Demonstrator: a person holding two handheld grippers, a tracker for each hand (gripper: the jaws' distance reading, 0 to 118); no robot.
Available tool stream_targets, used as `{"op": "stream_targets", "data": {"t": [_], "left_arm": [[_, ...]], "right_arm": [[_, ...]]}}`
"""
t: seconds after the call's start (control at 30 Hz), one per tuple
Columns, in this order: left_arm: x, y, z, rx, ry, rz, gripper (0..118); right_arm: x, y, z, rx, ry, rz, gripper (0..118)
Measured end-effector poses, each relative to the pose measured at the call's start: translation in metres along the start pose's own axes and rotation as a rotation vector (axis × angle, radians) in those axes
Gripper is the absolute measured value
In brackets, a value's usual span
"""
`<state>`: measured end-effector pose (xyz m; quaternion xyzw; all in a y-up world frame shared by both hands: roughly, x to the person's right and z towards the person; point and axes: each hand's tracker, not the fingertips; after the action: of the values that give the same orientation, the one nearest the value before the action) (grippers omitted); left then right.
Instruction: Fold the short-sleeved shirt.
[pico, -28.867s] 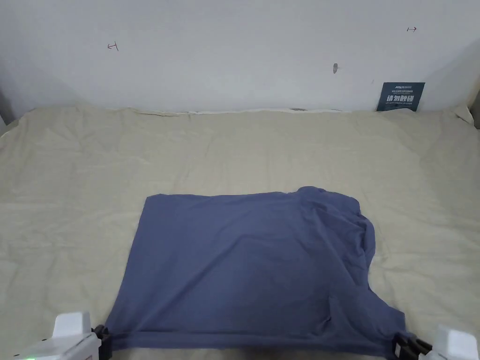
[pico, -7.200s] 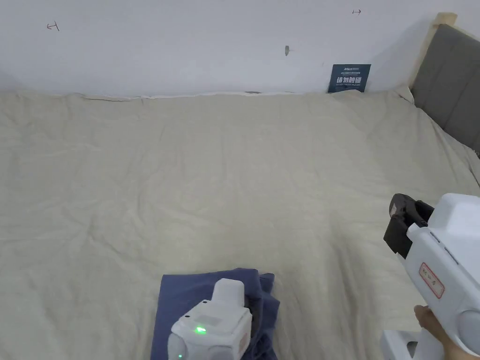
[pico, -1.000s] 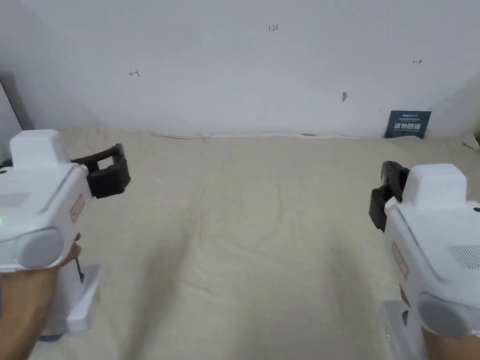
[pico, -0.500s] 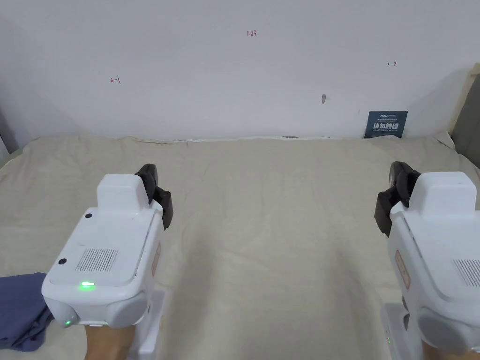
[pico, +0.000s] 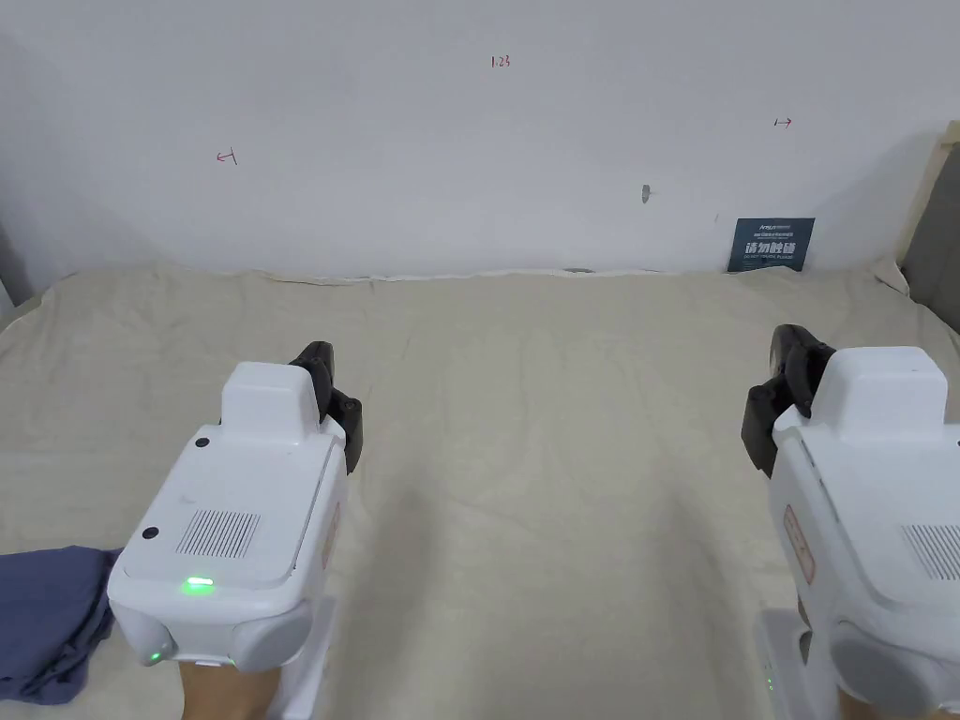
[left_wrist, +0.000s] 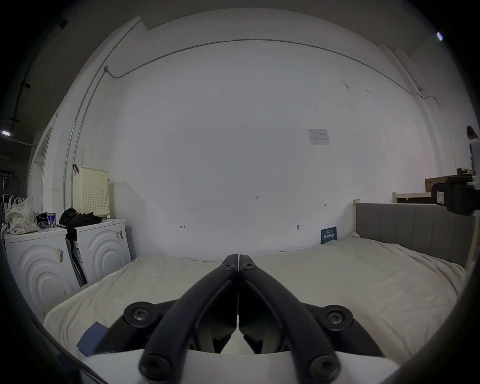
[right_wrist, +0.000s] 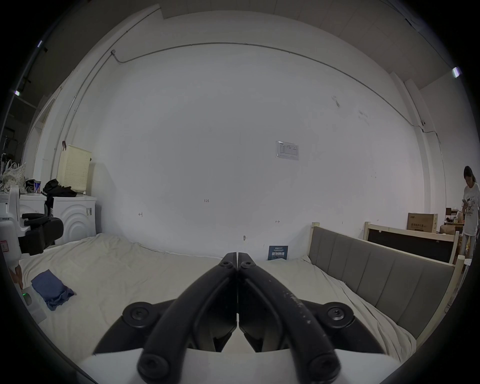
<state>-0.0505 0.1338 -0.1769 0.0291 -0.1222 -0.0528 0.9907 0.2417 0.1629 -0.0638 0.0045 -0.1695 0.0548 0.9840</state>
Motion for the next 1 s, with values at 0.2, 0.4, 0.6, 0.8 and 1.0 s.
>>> {"op": "stream_targets", "data": {"t": [0.2, 0.4, 0.6, 0.8, 1.0], "left_arm": [[-0.0022, 0.0, -0.0001, -0.007, 0.002, 0.009, 0], [-0.0044, -0.0002, 0.0017, -0.008, 0.009, 0.015, 0], [-0.0062, -0.0007, 0.0005, -0.014, 0.015, 0.025, 0], [-0.008, -0.0008, 0.0017, -0.016, 0.017, 0.028, 0], [-0.0093, -0.0003, 0.0025, -0.015, 0.017, 0.028, 0]], "right_arm": [[-0.0003, 0.0013, 0.0007, 0.004, 0.003, 0.001, 2], [-0.0003, 0.0021, 0.0018, 0.009, 0.002, -0.004, 2], [-0.0007, 0.0037, 0.0029, 0.011, 0.004, 0.001, 2], [-0.0016, 0.0048, 0.0031, 0.012, 0.007, 0.004, 2], [-0.002, 0.0053, 0.0041, 0.016, 0.009, 0.005, 2]]}}
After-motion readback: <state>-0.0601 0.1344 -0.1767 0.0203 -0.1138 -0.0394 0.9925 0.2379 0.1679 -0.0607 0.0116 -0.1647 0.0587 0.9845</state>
